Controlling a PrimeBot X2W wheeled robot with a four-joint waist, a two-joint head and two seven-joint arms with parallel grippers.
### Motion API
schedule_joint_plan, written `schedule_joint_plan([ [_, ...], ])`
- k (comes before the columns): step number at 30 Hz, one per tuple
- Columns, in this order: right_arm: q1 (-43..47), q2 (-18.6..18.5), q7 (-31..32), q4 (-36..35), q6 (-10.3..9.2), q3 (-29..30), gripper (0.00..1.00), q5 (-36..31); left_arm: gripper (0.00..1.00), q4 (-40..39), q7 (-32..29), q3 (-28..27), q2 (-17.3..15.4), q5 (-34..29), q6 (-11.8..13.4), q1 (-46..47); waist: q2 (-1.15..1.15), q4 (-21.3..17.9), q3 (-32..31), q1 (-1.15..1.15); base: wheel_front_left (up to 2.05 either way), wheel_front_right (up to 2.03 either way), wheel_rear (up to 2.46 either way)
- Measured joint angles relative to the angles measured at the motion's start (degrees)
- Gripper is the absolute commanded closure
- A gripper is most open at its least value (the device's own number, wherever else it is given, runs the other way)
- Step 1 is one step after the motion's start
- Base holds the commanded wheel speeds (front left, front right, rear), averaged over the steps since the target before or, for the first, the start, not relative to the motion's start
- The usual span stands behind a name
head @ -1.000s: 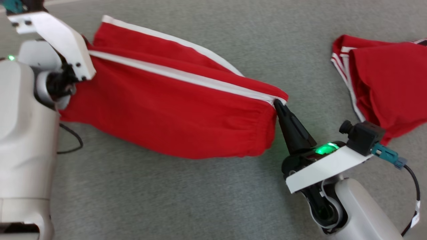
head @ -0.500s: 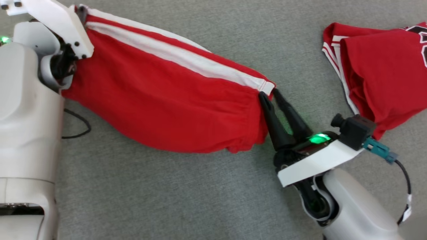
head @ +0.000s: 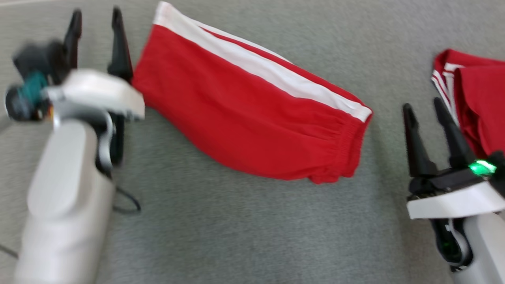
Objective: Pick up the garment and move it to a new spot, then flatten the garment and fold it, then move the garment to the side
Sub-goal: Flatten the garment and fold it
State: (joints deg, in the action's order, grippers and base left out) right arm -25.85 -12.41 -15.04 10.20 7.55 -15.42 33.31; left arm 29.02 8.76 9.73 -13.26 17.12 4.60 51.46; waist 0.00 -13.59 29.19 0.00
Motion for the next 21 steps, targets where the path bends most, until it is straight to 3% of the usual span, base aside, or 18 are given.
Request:
schedule_joint_plan([
  [6, 4.65, 0.83, 3.56, -6.46, 0.0, 6.77, 0.0, -5.91, 0.0, -15.14, 3.55, -0.3, -0.69, -2.78, 5.67, -13.89, 0.0, 3.86, -3.05, 0.0, 0.0, 0.0, 0.0],
  [8, 7.12, 1.58, 6.66, -10.28, 0.0, 9.18, 0.0, -7.34, 0.0, -22.13, 3.56, -0.55, -1.41, -3.8, 8.39, -20.81, 0.0, 5.52, -4.52, 0.0, 0.0, 0.0, 0.0],
  [11, 9.5, 2.21, 9.93, -13.68, 0.0, 11.0, 0.0, -8.7, 0.0, -27.95, 2.54, -0.62, -1.9, -5.24, 10.47, -26.52, 0.0, 6.98, -5.89, 0.0, 0.0, 0.0, 0.0],
  [21, 15.67, 4.76, 16.11, -19.83, 0.0, 13.83, 0.0, -10.13, 0.0, -36.33, -3.65, 0.77, -3.09, -6.38, 13.13, -38.11, 0.0, 8.99, -9.47, -0.01, 0.0, 0.0, 0.0],
])
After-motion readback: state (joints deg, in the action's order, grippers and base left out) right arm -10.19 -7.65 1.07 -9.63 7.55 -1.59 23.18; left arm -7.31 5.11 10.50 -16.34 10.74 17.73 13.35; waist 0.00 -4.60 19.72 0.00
